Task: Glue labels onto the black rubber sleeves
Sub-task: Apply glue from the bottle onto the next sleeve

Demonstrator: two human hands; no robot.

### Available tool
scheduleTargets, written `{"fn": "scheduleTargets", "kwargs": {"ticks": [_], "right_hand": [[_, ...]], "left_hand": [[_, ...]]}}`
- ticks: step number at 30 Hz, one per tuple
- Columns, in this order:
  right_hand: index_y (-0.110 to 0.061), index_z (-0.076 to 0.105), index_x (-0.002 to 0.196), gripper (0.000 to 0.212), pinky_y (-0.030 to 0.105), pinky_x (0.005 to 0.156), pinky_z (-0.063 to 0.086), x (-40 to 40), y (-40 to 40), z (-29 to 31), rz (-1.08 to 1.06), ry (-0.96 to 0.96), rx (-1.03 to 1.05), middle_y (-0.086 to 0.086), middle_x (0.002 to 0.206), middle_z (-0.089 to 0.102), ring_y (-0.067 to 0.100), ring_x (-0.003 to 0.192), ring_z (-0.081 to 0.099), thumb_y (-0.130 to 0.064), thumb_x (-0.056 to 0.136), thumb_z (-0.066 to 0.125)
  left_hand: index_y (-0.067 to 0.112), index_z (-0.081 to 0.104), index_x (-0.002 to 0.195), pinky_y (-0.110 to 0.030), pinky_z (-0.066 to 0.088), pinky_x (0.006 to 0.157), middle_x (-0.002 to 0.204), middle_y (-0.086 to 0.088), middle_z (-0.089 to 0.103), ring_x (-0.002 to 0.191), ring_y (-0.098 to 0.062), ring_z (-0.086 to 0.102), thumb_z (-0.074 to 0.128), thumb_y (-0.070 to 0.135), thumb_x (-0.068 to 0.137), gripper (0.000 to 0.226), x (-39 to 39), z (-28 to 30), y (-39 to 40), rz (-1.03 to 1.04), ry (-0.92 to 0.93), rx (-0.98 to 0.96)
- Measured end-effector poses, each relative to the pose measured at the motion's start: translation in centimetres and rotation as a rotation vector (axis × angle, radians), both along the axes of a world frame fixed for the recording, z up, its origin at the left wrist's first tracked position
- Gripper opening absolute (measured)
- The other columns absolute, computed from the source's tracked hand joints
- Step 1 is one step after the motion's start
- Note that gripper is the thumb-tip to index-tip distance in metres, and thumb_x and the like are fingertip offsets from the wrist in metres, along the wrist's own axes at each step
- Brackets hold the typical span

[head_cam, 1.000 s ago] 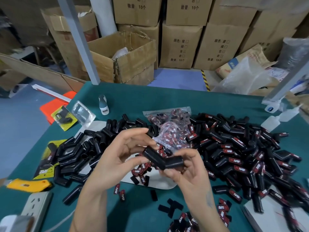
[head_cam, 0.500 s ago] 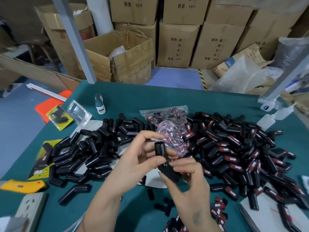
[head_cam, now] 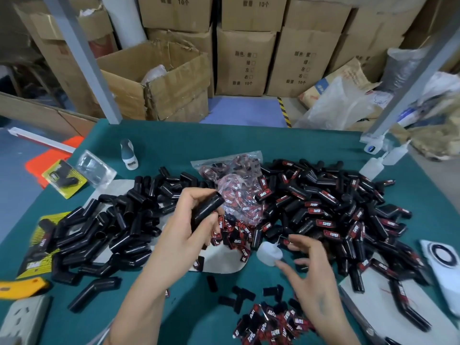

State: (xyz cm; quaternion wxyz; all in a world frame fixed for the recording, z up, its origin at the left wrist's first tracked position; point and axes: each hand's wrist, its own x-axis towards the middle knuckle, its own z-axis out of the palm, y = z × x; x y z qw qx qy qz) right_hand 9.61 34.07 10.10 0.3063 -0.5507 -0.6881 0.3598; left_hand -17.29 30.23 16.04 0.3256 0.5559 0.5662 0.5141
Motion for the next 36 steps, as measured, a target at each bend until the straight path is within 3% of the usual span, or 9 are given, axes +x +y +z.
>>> {"fn": "scheduleTargets", "kwargs": {"ticks": [4, 7, 11, 13, 15, 20, 23, 30, 36], "right_hand": [[-0.054, 0.045, 0.116, 0.05, 0.021, 0.085, 0.05, -1.2, 0.6, -2.6, 0.029, -0.115, -0.065, -0.029, 0.123, 0.059, -0.002, 0.108, 0.059, -0.032, 0.089, 0.081], [-0.049, 0.053, 0.109, 0.031, 0.03, 0.081, 0.053, -1.9, 0.9, -3.3, 0.036, -0.161, -0.066, -0.027, 0.113, 0.065, 0.005, 0.105, 0.062, -0.034, 0.094, 0.075], [-0.054, 0.063, 0.107, 0.036, 0.028, 0.089, 0.055, -1.7, 1.0, -1.4, 0.076, 0.136, -0.085, -0.02, 0.117, 0.068, 0.005, 0.109, 0.065, -0.025, 0.092, 0.078], [-0.047, 0.069, 0.114, 0.029, 0.04, 0.089, 0.062, -2.0, 1.4, 1.3, 0.127, 0.353, -0.187, -0.008, 0.12, 0.071, 0.017, 0.108, 0.07, -0.04, 0.087, 0.079], [-0.04, 0.071, 0.12, 0.042, 0.041, 0.088, 0.062, -2.2, 1.9, 4.2, 0.195, 0.536, -0.276, 0.007, 0.118, 0.075, 0.026, 0.109, 0.073, -0.052, 0.081, 0.08], [-0.029, 0.074, 0.115, 0.046, 0.026, 0.066, 0.061, -2.7, 3.0, 8.5, 0.169, 0.872, -0.227, 0.009, 0.107, 0.075, 0.025, 0.076, 0.074, -0.021, 0.072, 0.086], [-0.028, 0.072, 0.099, 0.033, 0.02, 0.051, 0.052, -3.1, 2.8, 9.0, 0.112, 0.965, -0.217, 0.005, 0.099, 0.073, 0.016, 0.062, 0.064, -0.027, 0.067, 0.08], [-0.021, 0.079, 0.103, 0.023, 0.017, 0.045, 0.041, -4.1, 2.4, 9.0, 0.015, 1.222, -0.348, 0.007, 0.101, 0.068, 0.006, 0.059, 0.047, -0.013, 0.081, 0.075], [-0.024, 0.076, 0.106, 0.034, 0.015, 0.045, 0.042, -4.0, 1.7, 9.8, 0.076, 1.204, -0.271, 0.0, 0.093, 0.067, 0.004, 0.057, 0.047, -0.029, 0.075, 0.089]], "left_hand": [[0.042, 0.073, 0.122, -0.015, 0.051, 0.068, 0.113, 0.011, 0.065, 0.085, -0.011, 0.067, 0.072, 0.005, 0.098, 0.045, -0.2, 0.1, 0.4, -0.012, 0.059, 0.026], [0.051, 0.068, 0.126, -0.009, 0.045, 0.082, 0.112, 0.017, 0.064, 0.102, -0.005, 0.065, 0.076, 0.011, 0.096, 0.051, -0.1, -0.1, 0.6, 0.038, 0.132, -0.009], [0.048, 0.056, 0.117, -0.035, 0.052, 0.084, 0.111, 0.016, 0.066, 0.101, -0.011, 0.065, 0.066, 0.02, 0.103, 0.034, -0.2, -0.4, 0.8, 0.056, 0.1, -0.075], [0.041, 0.064, 0.118, -0.045, 0.054, 0.092, 0.122, 0.015, 0.061, 0.11, -0.017, 0.064, 0.064, 0.018, 0.102, 0.028, -0.1, 0.0, 0.8, 0.056, 0.06, 0.001], [0.038, 0.071, 0.117, -0.051, 0.056, 0.094, 0.122, 0.014, 0.06, 0.107, -0.025, 0.067, 0.068, 0.02, 0.095, 0.028, 0.2, 0.6, 0.6, 0.072, 0.004, 0.067], [0.042, 0.068, 0.114, -0.029, 0.058, 0.087, 0.115, 0.007, 0.069, 0.106, -0.02, 0.07, 0.077, 0.019, 0.087, 0.036, 0.5, 1.2, -0.4, 0.13, -0.12, 0.159], [0.042, 0.069, 0.11, -0.018, 0.05, 0.09, 0.115, 0.005, 0.065, 0.11, -0.02, 0.065, 0.074, 0.02, 0.089, 0.031, 0.8, 1.6, -0.5, 0.125, -0.06, 0.253], [0.037, 0.077, 0.114, -0.018, 0.053, 0.08, 0.115, 0.011, 0.062, 0.1, -0.011, 0.065, 0.077, 0.011, 0.09, 0.036, 1.1, 1.8, -0.5, 0.115, -0.161, 0.219], [0.038, 0.076, 0.123, -0.018, 0.05, 0.077, 0.114, 0.008, 0.061, 0.097, -0.015, 0.063, 0.073, 0.025, 0.092, 0.033, 1.4, 2.0, -0.8, 0.119, -0.122, 0.223]]}}
